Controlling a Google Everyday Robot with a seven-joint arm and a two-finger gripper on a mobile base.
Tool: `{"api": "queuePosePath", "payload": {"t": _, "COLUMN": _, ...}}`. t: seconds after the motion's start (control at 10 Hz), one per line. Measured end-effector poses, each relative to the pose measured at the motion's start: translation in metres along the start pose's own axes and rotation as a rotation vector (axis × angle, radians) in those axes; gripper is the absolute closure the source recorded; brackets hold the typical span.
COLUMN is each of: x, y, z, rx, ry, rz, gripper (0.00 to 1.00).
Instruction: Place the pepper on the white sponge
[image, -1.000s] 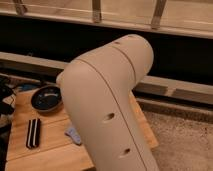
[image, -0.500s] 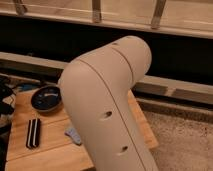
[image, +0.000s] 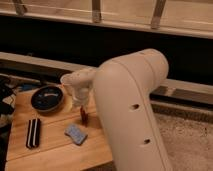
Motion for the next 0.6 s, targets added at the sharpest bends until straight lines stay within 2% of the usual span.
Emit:
{"api": "queuePosePath", "payload": {"t": 0.3, "x": 0.0016, "y": 0.0098, "z": 0.0014, "rx": -0.005, "ry": 0.006, "rz": -0.054, "gripper": 0.36}}
{"api": "queuePosePath", "payload": {"t": 0.6, "x": 0.0020, "y": 0.0073, "z": 0.0011, "rx": 0.023, "ry": 0.000, "rz": -0.038, "gripper": 0.35}}
